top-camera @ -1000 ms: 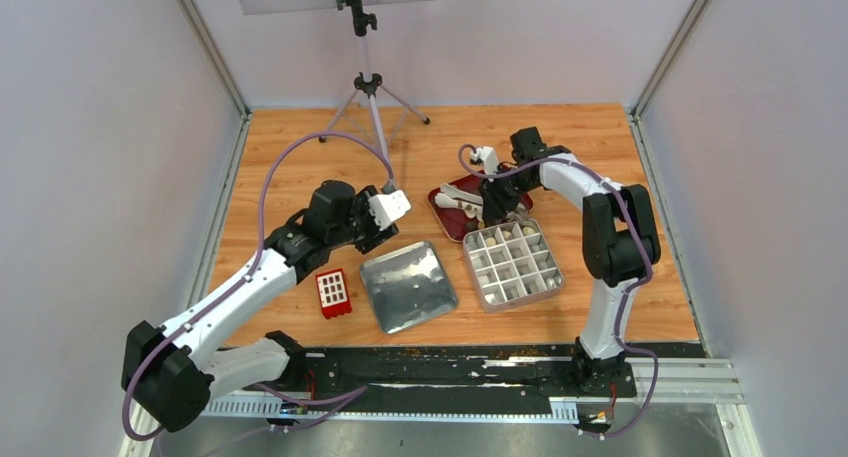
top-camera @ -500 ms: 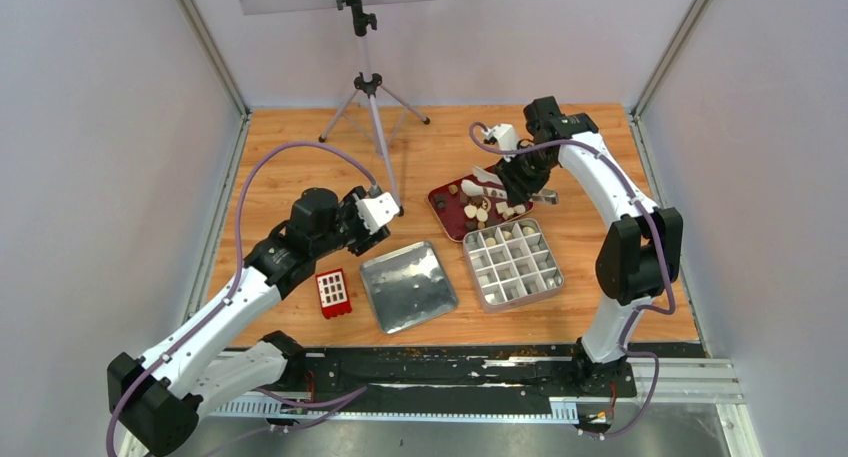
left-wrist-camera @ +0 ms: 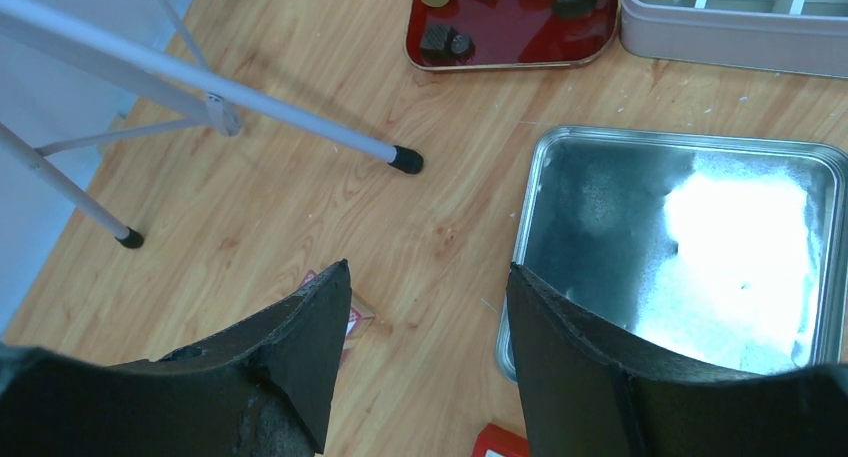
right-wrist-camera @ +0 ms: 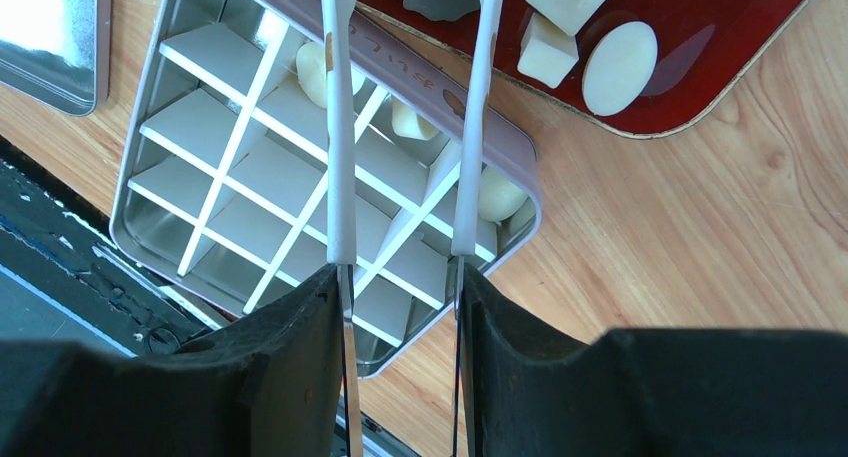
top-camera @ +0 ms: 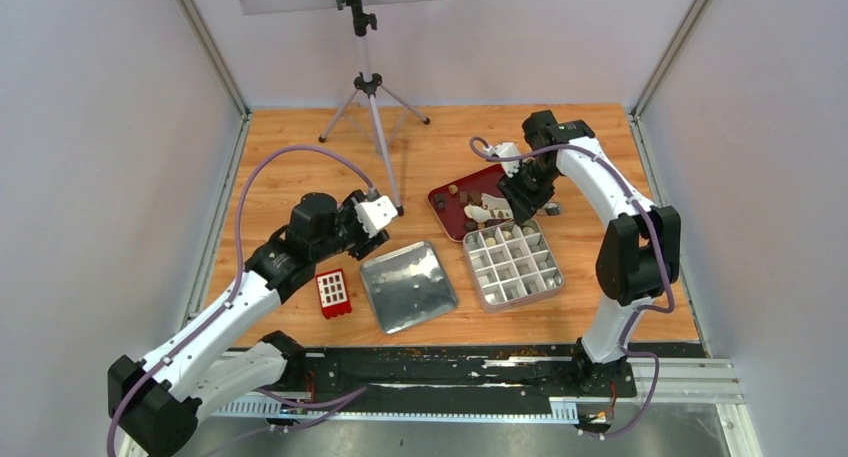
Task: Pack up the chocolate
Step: Pick up the fake chocolate from the plate.
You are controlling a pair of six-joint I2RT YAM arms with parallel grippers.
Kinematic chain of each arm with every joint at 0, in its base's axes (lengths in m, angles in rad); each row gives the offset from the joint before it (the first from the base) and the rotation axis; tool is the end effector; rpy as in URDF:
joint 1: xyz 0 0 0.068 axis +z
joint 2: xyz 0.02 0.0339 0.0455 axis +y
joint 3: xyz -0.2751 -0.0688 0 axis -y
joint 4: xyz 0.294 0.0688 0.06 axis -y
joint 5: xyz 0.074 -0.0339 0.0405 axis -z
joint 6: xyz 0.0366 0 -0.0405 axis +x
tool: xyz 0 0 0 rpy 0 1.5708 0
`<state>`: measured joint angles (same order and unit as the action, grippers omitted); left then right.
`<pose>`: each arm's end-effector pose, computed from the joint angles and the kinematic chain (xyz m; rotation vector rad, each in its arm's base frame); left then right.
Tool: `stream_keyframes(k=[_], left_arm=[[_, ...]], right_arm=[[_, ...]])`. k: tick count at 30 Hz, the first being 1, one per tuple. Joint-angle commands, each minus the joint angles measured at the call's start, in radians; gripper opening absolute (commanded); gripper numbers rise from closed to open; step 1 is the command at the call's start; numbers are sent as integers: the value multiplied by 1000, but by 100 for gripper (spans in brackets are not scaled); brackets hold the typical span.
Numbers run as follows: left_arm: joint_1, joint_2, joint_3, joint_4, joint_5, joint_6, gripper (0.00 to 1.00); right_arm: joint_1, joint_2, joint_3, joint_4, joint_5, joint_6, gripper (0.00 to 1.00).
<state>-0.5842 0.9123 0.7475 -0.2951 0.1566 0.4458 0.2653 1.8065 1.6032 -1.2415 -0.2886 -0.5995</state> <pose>0.2056 -0.1428 0.2931 1.0864 1.7188 -0.2461 0.3814 0.1144 0.2722 -1.2585 2.6625 0.3911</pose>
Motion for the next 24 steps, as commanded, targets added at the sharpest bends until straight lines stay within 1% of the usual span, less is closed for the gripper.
stream_keyframes(k=[1, 7, 17, 24], left_arm=[[19, -23, -3, 39, 28, -40, 67], [38, -25, -10, 35, 40, -52, 67], [53, -17, -10, 37, 37, -48, 68], [64, -22, -18, 46, 35, -46, 68]], right_arm=[[3, 23, 38, 2, -5, 21, 42], [7, 92, 107, 8, -15, 26, 41], [31, 188, 172, 3, -11, 18, 41], [53, 173, 166, -37, -7, 12, 41]])
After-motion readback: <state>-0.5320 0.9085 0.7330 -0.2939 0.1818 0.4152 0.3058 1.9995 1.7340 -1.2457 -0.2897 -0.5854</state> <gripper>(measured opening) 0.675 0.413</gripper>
